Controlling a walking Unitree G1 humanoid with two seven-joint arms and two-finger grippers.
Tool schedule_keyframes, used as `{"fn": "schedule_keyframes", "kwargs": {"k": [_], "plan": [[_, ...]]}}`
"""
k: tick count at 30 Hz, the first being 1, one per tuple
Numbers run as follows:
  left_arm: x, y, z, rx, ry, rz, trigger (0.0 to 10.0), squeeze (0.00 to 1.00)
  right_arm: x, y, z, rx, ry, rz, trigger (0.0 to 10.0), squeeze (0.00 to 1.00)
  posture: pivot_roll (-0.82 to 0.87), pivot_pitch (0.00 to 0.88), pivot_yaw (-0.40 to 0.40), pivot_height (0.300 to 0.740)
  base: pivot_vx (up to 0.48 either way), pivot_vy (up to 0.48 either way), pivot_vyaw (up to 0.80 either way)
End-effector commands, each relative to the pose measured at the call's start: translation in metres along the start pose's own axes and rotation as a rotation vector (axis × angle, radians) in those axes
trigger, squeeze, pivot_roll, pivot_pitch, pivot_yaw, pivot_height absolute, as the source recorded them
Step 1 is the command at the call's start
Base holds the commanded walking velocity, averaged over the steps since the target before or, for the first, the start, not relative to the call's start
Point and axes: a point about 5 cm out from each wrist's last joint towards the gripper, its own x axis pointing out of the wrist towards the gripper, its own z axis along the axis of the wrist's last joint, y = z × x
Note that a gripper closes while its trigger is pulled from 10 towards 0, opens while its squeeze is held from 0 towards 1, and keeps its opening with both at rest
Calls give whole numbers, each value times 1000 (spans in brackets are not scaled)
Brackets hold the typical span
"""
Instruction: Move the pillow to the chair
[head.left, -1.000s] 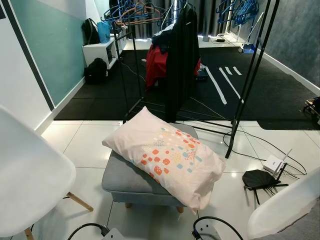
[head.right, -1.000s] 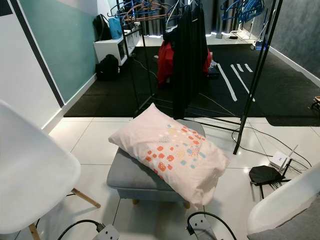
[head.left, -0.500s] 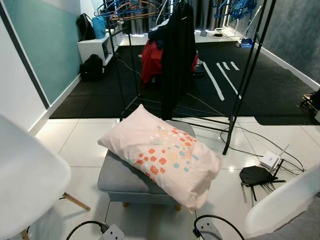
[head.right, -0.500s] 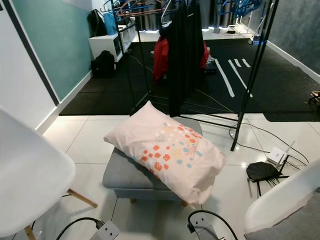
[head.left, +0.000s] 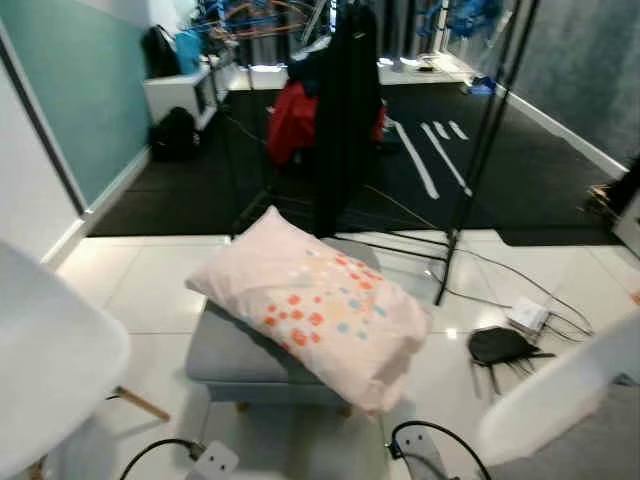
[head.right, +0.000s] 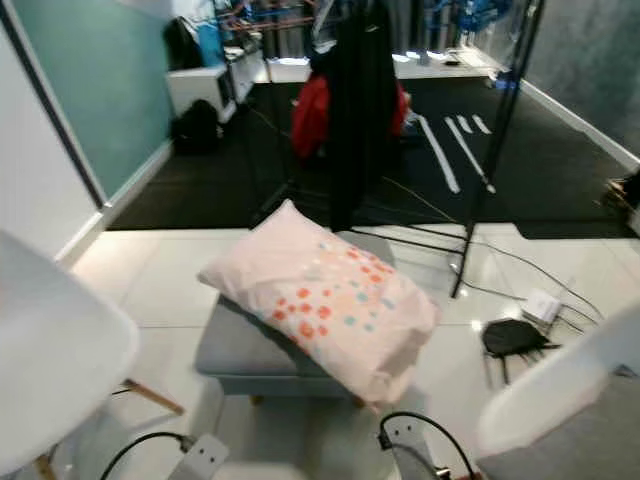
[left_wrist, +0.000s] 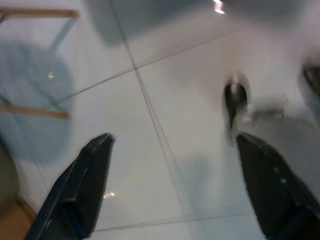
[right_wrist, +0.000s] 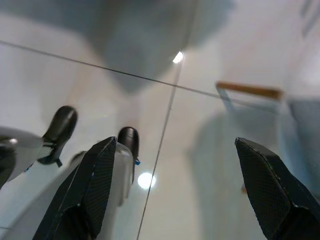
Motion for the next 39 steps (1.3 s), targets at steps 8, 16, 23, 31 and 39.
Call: {"fn": "schedule_keyframes", "kwargs": {"k": [8, 16, 23, 31, 39], "plan": [[-4, -2, -5, -416, -96, 158, 10000, 0, -1, 1, 8, 135, -125, 44, 10000, 0, -101, 98, -12, 740, 0, 0, 0], [-7, 90, 48, -294, -239, 256, 10000, 0, -3, 4, 12, 188, -187, 106, 10000, 0, -89, 106, -23, 740, 0, 0, 0], [-5, 82, 44, -297, -214, 209, 10000, 0, -3, 4, 8, 178, -165, 103, 10000, 0, -98, 91, -19, 740, 110, 0, 0], [-3, 71, 36, -255, -154, 165, 10000, 0, -3, 3, 6, 171, -157, 105, 10000, 0, -102, 83, -21, 740, 313, 0, 0], [-1, 64, 33, -195, -124, 131, 10000, 0, -3, 2, 6, 165, -152, 107, 10000, 0, -99, 75, -26, 740, 334, 0, 0]]}}
